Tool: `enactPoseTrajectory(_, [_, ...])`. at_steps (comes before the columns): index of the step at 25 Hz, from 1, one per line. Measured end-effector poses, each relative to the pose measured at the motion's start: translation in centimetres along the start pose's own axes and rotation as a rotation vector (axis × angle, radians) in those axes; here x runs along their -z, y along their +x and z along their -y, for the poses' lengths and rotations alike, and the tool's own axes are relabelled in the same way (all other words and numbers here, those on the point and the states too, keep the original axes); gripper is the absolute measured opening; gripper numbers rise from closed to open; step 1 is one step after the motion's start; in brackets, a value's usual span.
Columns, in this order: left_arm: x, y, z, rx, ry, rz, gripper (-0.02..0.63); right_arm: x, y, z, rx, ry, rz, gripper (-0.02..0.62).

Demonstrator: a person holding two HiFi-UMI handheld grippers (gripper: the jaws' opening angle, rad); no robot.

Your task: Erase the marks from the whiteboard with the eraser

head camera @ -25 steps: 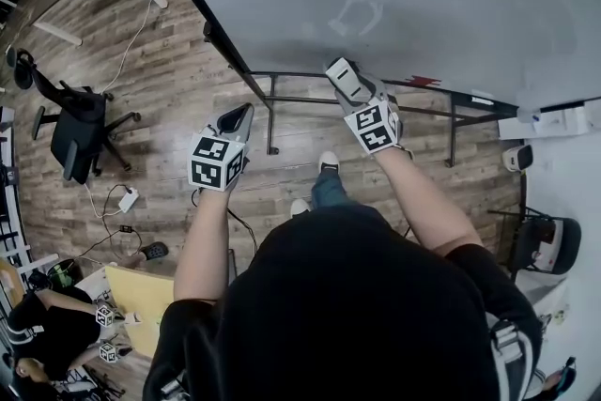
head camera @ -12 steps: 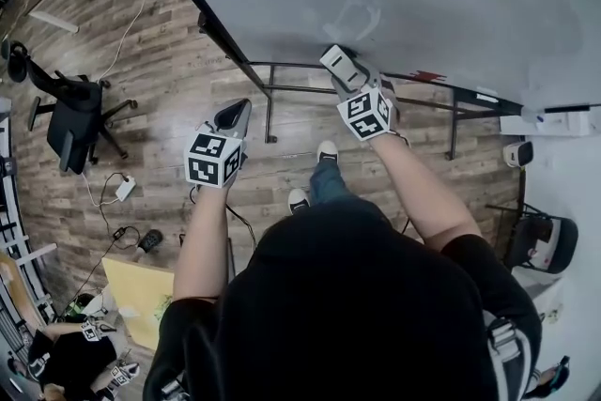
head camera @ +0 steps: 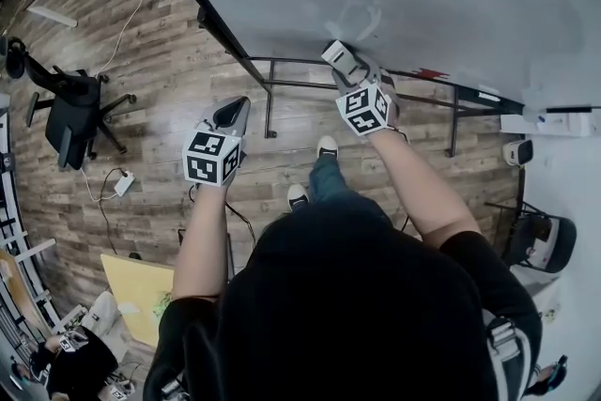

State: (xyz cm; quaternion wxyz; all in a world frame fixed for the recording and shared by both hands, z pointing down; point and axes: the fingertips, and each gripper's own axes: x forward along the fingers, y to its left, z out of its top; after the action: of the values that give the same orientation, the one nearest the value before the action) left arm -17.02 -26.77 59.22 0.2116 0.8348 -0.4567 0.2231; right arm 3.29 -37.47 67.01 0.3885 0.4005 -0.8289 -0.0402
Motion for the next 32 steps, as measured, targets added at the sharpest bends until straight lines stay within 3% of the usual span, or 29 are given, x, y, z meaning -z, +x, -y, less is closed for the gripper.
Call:
enactPoseTrajectory(5, [0.0,-0.1,0.2,0.002,-0.001,-0.003,0.011,0.2,-0.2,-0.3,-0.012,0.034,-0.004,0.242])
enactPoseTrajectory(15, [0.7,-0.7,0.1,-0.001,-0.004,-0.01,0.011,0.3,1.0,-2.3,-0.103,0.275,-0.007,0.242])
enactPoseTrajectory(32, [2.6,-2.9,-1.5,-0.039,-0.028,-0.026,0.011,-2.8,2.6,-5.4,-0.187,0.304,0.01,0.242])
